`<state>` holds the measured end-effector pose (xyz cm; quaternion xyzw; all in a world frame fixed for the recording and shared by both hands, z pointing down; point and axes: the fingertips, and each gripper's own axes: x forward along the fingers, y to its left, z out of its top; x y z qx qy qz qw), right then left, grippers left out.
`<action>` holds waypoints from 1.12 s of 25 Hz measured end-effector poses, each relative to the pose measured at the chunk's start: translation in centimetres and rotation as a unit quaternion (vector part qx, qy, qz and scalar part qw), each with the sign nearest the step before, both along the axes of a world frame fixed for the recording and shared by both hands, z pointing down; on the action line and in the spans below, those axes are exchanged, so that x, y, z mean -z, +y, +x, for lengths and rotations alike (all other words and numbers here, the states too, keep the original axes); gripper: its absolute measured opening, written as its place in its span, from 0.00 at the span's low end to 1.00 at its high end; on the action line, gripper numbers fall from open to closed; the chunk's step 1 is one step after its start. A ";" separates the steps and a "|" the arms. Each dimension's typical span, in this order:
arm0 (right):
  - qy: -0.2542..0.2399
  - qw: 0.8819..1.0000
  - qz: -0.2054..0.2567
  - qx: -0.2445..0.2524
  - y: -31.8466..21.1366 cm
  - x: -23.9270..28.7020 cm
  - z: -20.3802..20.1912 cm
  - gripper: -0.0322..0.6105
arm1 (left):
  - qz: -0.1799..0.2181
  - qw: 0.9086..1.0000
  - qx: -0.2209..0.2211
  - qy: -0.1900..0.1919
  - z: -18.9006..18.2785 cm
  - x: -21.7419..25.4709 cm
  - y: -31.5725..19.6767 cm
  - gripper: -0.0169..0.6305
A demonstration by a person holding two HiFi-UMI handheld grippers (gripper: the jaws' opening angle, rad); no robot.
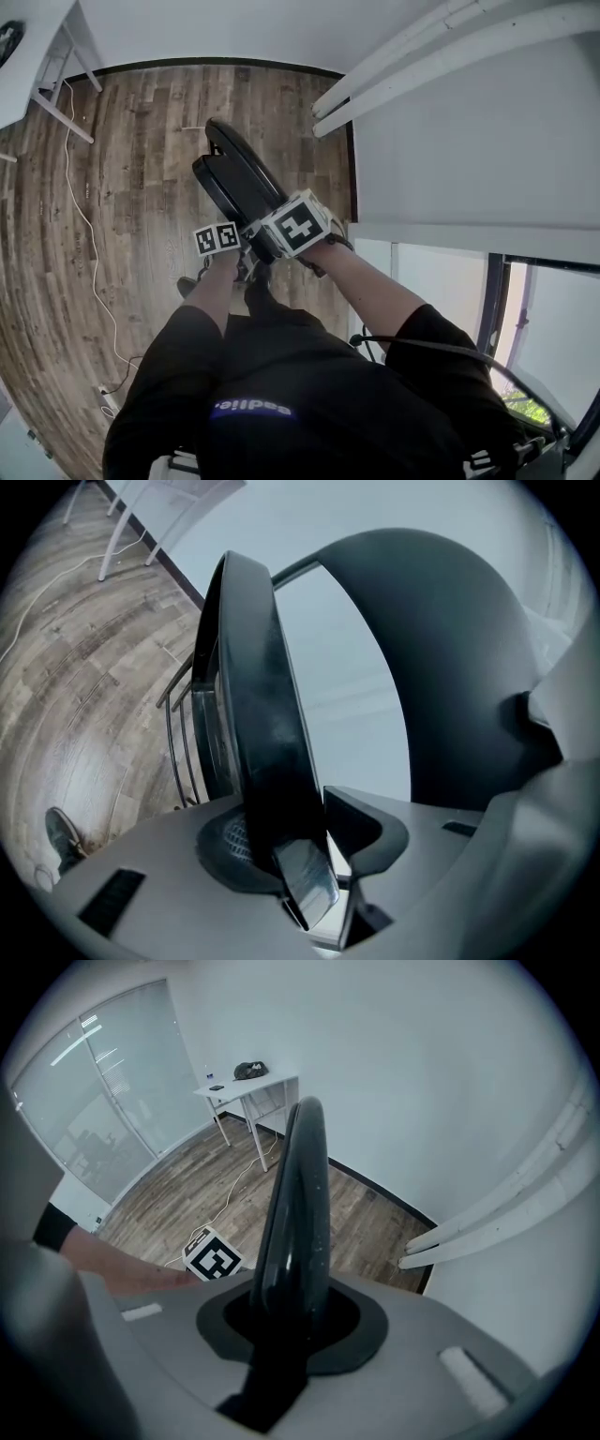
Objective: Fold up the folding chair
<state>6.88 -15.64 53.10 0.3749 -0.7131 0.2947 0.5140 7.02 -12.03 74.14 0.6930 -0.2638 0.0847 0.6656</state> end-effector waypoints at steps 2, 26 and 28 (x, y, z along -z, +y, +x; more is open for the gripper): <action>0.001 1.000 -0.004 -0.010 0.0 0.2 0.4 0.15 | 0.000 1.000 -0.008 -0.008 0.8 0.4 -0.4 0.26; -0.024 0.994 -0.011 -0.107 -2.5 1.2 1.4 0.16 | -0.012 0.990 -0.114 -0.077 3.8 1.7 -3.5 0.27; -0.030 0.993 -0.013 -0.111 -2.6 1.2 2.1 0.16 | -0.024 0.992 -0.094 -0.078 3.5 1.6 -3.4 0.27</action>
